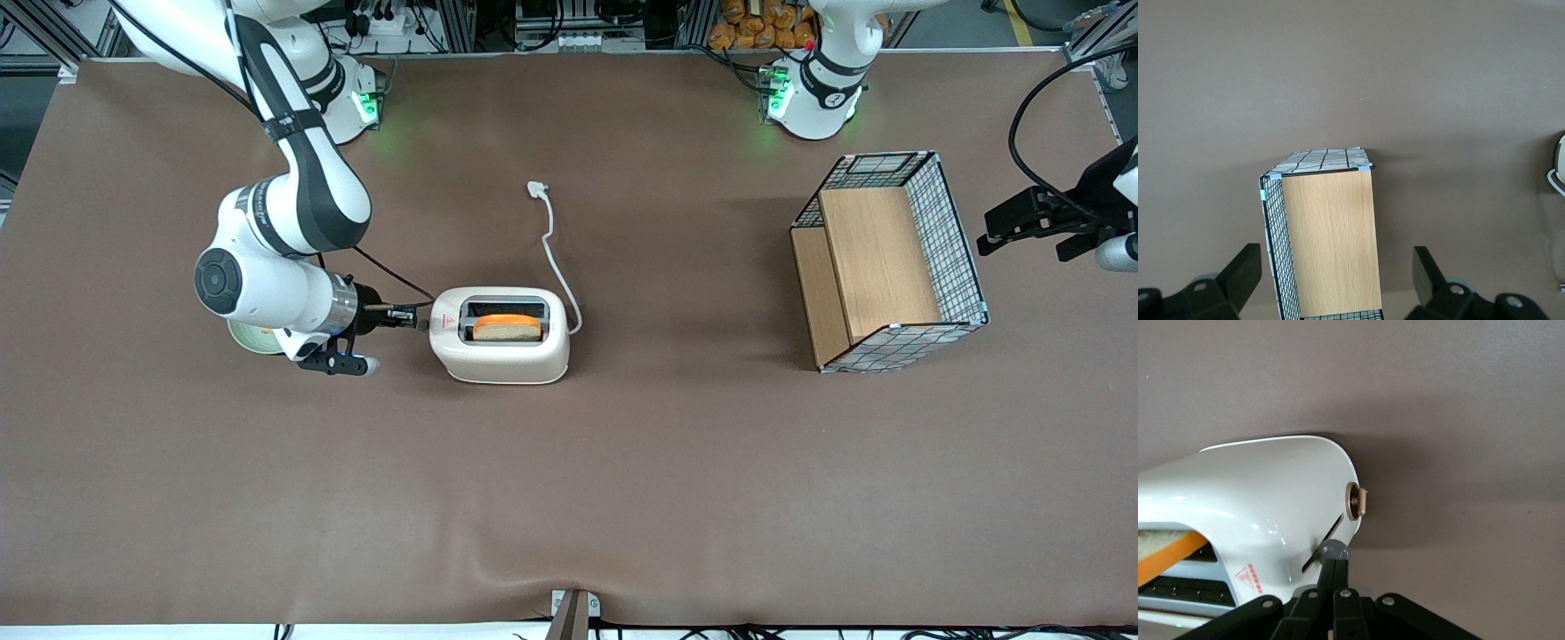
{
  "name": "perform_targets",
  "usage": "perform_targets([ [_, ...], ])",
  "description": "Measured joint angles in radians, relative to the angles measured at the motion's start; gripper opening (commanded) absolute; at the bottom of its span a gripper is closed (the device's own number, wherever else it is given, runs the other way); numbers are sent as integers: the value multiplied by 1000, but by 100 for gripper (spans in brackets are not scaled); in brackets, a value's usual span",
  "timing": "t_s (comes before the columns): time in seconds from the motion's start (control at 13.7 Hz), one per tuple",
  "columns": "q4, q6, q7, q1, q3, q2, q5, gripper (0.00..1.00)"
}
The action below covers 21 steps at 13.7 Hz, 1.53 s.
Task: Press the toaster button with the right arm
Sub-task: 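Lower the right gripper onto the toaster's copper lever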
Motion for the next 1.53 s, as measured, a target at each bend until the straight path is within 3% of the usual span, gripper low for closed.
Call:
perform_targets([
  [1.53, -51, 124, -31, 14, 7, 38, 39, 0],
])
